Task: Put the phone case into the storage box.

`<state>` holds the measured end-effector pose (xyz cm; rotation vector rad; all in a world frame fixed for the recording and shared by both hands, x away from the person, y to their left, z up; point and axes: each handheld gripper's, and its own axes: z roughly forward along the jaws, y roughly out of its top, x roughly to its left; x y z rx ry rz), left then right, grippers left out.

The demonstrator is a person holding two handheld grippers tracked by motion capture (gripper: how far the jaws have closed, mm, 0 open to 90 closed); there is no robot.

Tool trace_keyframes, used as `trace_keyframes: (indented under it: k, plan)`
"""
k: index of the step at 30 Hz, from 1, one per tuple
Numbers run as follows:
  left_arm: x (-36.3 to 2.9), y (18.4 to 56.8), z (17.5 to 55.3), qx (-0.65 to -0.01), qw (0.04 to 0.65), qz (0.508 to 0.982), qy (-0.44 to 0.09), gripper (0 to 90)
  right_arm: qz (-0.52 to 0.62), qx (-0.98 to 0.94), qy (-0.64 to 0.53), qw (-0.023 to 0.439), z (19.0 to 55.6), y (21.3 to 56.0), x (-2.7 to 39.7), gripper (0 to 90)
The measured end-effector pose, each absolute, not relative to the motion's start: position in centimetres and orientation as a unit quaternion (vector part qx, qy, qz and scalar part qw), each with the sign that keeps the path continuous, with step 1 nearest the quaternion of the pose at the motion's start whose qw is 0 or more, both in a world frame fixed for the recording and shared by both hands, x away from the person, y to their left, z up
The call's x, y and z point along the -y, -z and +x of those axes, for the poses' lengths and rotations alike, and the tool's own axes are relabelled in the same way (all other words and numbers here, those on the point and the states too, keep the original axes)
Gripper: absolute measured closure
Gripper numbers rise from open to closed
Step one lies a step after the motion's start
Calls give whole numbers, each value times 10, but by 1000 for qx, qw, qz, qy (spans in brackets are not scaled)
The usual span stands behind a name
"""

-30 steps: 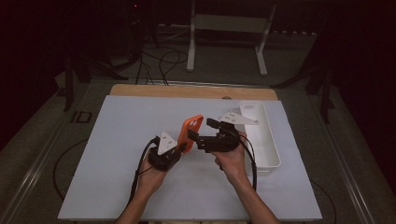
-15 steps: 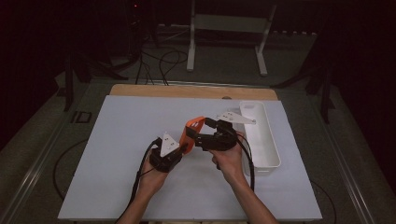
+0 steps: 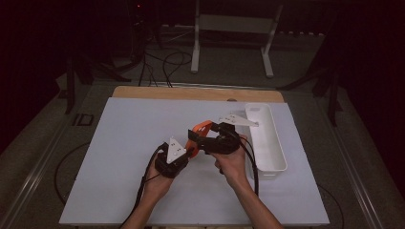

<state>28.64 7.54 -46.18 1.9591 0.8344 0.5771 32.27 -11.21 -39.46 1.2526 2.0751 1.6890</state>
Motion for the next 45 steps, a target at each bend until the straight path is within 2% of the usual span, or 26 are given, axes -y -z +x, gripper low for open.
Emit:
trace_keyframes:
  k: [15,20,24,30,32,36,45]
  plan:
    - [-72,465,287,-338,448,798,-221,841,430,-707,-555,90,324,397,113,162]
    - [-73,465,288,-337,450,797,-218,821,424,-715,-549,90,324,399,110,164]
    - [-73,464,288,-340,451,797,-213,768,425,-713,-549,93,323,398,110,164]
    - [-76,464,289,-332,459,801,-195,602,429,-711,-549,94,324,398,111,163]
    - [-76,463,289,-333,463,799,-192,583,428,-712,-549,94,325,399,111,163]
    - [-79,462,290,-338,470,793,-187,468,425,-713,-550,94,325,398,111,163]
    - [-83,458,288,-360,462,783,-210,168,425,-714,-547,104,326,398,111,163]
